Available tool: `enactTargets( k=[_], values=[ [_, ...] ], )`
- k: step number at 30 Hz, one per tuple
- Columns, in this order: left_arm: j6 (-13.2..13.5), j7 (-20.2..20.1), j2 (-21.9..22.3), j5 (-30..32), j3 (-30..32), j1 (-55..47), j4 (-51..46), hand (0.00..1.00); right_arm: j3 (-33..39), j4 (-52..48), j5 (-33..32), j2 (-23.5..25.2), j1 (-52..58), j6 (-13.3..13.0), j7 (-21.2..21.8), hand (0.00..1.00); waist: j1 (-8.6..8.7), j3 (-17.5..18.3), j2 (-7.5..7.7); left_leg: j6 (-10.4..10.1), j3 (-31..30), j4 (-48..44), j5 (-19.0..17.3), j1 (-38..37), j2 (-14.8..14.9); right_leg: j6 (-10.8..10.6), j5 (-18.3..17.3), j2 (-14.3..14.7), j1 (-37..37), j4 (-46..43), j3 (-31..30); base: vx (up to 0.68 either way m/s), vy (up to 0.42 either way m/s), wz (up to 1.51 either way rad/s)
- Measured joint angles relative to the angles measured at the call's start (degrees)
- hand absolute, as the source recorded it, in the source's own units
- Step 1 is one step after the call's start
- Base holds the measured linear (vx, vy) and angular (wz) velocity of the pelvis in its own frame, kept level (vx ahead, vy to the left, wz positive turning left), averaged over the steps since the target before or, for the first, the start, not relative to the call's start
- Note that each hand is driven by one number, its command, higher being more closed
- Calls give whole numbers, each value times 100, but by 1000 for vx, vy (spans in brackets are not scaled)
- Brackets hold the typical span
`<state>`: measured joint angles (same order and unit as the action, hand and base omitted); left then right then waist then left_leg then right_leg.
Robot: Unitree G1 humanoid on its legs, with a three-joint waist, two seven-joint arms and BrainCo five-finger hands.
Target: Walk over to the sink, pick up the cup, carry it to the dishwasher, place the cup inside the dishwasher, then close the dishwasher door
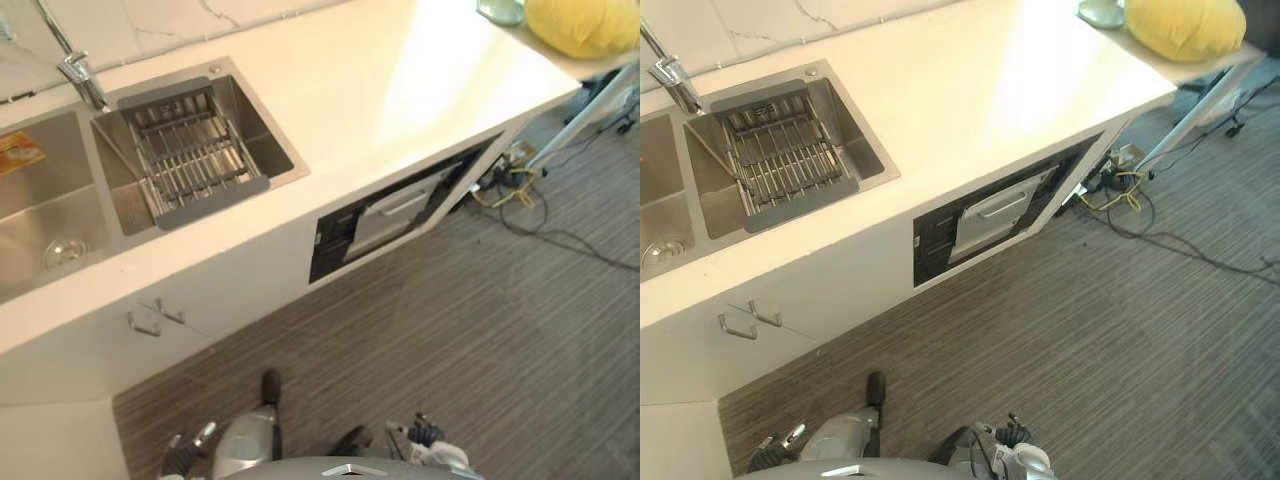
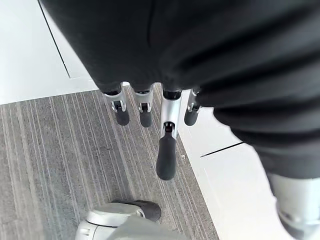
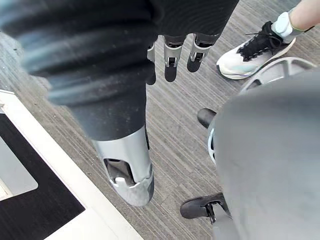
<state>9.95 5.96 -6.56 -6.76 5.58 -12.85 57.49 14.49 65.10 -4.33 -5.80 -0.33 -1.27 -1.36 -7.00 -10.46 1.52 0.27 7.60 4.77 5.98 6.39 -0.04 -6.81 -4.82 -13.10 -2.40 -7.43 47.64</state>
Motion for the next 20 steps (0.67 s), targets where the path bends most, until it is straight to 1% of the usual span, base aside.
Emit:
enactTargets(
  k=[1, 2, 3, 4, 5, 6, 7, 8, 9, 10, 11, 12, 13, 14, 15, 16, 17, 18, 19, 20],
  values=[
    [-11, 1, -14, -1, -2, 6, 3, 0, 36, -3, 12, 19, 1, 19, 1, 0, 9, 7, 14, 28, -7, 0, -20, -23, -26, -21, -32, -45, -13, -60, 11, 88, 51, 22],
    [-51, 15, -34, -63, -3, 5, 6, 0, 179, -34, 12, 76, 20, 48, 1, 0, 64, 31, 75, 145, -31, 2, -113, -134, -141, -146, -176, -238, -87, -306, 33, 105, 60, 27],
    [-88, 25, -44, -130, -10, -2, 13, 0, 245, -124, 15, 98, 81, 42, 2, 0, 96, 49, 129, 206, -120, 8, -234, -239, -248, -214, -203, -455, -158, -737, 4, 120, 35, 31],
    [-94, 36, -20, -166, -18, 14, 49, 0, 271, -138, 16, 75, 80, 29, 3, 0, 111, 46, 108, 218, -174, 7, -254, -318, -289, -200, -207, -594, -137, -1060, -115, 181, 109, 45],
    [-116, 83, -19, -199, -118, 20, 71, 0, 283, -195, 20, 57, 89, 3, 2, 0, 194, 102, 56, 264, -332, -4, -283, -394, -334, 7, -66, -727, 36, -1687, -681, 136, 86, 53],
    [-120, 92, -28, -198, -177, 22, 64, 0, 324, -237, 12, 57, 98, -14, 4, 0, 232, 127, 16, 284, -448, -30, -292, -458, -337, 143, 37, -752, 133, -1999, -1038, 282, 160, 84],
    [-144, 99, -18, -202, -300, 61, 38, 0, 390, -317, 7, 86, 148, -54, -3, 0, 298, 129, -81, 358, -774, -117, -310, -610, -314, 306, 155, -754, 410, -2651, -1781, 264, 30, 117],
    [-256, 106, -73, -206, -367, 177, 44, 0, 393, -347, 16, 125, 152, -160, -2, 0, 424, 128, -106, 393, -1163, -276, -386, -603, -246, 198, -501, -419, 491, -2714, -2309, 304, 16, 133],
    [-298, 111, -85, -206, -357, 233, 45, 0, 382, -362, 18, 136, 158, -205, -1, 0, 476, 132, -100, 393, -1367, -316, -414, -612, -228, 213, -717, -208, 518, -2638, -2476, 205, -78, 164],
    [-397, 109, -111, -197, -346, 347, 58, 0, 374, -374, 26, 140, 203, -271, -9, 0, 547, 135, -79, 372, -1767, -345, -446, -670, -217, 294, -985, 165, 616, -2397, -2756, 194, -93, 167],
    [-523, 82, -122, -193, -345, 468, 87, 0, 379, -378, 30, 138, 272, -349, -41, 0, 573, 124, -76, 347, -2129, -344, -473, -773, -222, 303, -1101, 451, 752, -2157, -2981, 188, -109, 160],
    [-563, 78, -119, -186, -343, 511, 116, 0, 375, -388, 35, 135, 311, -387, -59, 0, 581, 123, -79, 352, -2256, -343, -505, -833, -228, 310, -1117, 552, 837, -2062, -3092, 225, -190, 167],
    [-676, 70, -115, -137, -318, 569, 206, 0, 365, -417, 180, 127, 415, -528, -81, 0, 645, 122, -77, 339, -2628, -349, -585, -1016, -254, 320, -1093, 733, 1043, -1835, -3515, 150, -142, 130],
    [-694, 61, -110, -119, -279, 563, 215, 0, 370, -446, 217, 135, 459, -563, -82, 0, 662, 119, -66, 315, -2732, -359, -621, -1056, -270, 309, -1036, 763, 1089, -1719, -3669, 193, -259, 170],
    [-713, -11, -126, -57, -35, 567, 199, 0, 370, -521, 326, 214, 636, -628, -123, 0, 695, 159, 114, 251, -2501, -602, -928, -1041, -370, 248, -686, 699, 1099, -1195, -4084, 100, -201, 121],
    [-712, -37, -168, -37, 105, 552, 173, 0, 372, -570, 376, 331, 724, -638, -132, 0, 693, 175, 264, 156, -2092, -759, -1058, -996, -381, 271, -396, 576, 1073, -996, -4202, 187, -335, 127],
    [-726, -17, -114, -35, 317, 559, 230, 0, 405, -545, 396, 402, 777, -625, -119, 0, 662, 176, 377, -20, -1844, -962, -1167, -1023, -345, 278, -115, 469, 1041, -1204, -4110, 215, -248, 67],
    [-724, -15, 44, -41, 468, 500, 214, 0, 420, -592, 457, 306, 853, -632, -145, 0, 627, 226, 251, -128, -1515, -1089, -1241, -1009, -173, 325, -173, 548, 994, -1171, -4009, 192, -194, 37],
    [-730, -14, 110, -41, 554, 474, 215, 0, 416, -603, 477, 279, 850, -631, -146, 0, 608, 227, 169, -155, -1473, -1078, -1258, -1032, -96, 342, -183, 592, 946, -1125, -3984, 241, -143, 11],
    [-730, -7, 206, -41, 592, 455, 217, 0, 409, -637, 475, 214, 857, -629, -132, 0, 629, 230, 24, -204, -1438, -1045, -1285, -1036, -8, 361, -173, 685, 848, -982, -3893, 136, -83, 4]
  ],
)
